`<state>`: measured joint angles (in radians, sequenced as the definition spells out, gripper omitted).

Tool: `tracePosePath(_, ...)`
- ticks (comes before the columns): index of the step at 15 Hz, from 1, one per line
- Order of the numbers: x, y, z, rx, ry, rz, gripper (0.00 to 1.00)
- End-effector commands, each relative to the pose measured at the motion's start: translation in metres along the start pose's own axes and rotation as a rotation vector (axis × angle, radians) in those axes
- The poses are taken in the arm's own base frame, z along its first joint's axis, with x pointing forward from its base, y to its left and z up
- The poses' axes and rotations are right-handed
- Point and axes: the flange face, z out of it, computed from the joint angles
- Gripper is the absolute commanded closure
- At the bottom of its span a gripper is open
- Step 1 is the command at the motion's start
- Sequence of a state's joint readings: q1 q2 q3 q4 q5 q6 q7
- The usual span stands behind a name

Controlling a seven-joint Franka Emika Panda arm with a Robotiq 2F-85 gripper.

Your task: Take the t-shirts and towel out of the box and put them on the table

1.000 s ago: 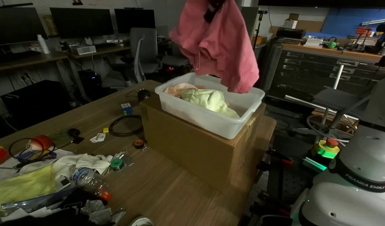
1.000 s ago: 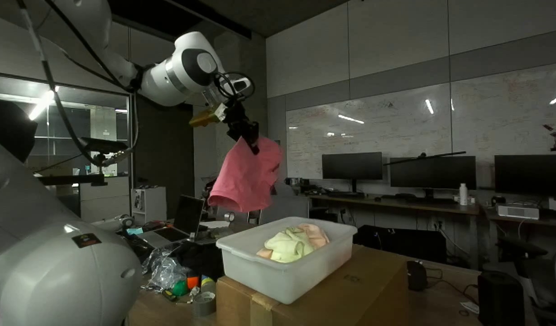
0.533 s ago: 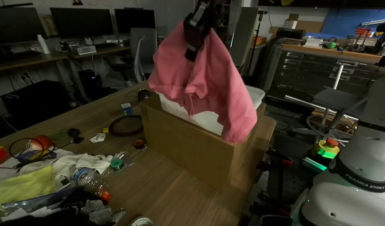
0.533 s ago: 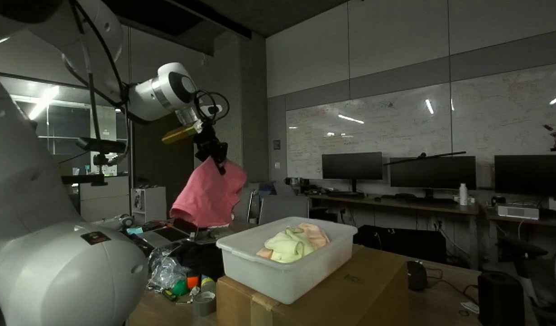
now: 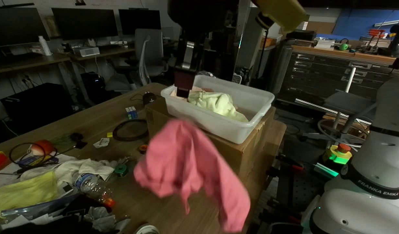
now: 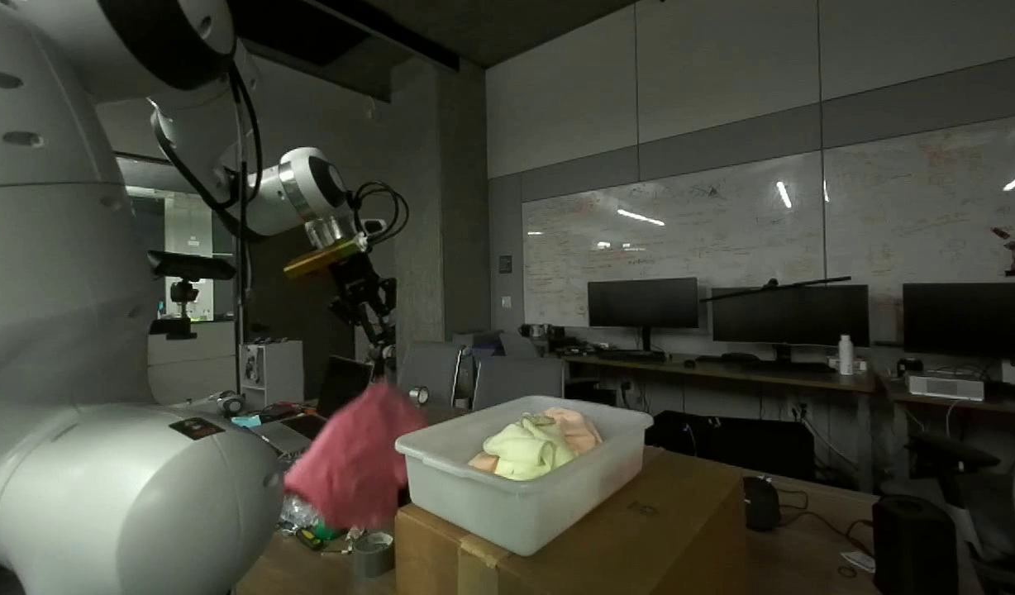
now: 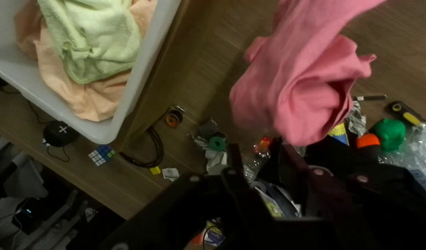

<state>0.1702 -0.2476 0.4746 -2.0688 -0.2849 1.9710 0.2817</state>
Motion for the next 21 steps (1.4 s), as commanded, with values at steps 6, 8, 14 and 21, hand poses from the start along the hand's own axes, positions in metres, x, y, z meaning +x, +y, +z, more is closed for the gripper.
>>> tracePosePath(6,-0.007,0.07,0.034,-0.135,-0.119,0.099,0.0)
tracePosePath(8,-0.018,0.104,0.048,-0.124,-0.153,0.197,0.0)
tracePosePath(14,-0.066,0.201,0.111,-0.021,-0.279,0.466,0.0)
tracePosePath(21,-0.103,0.24,0.174,0.161,-0.393,0.633,0.0)
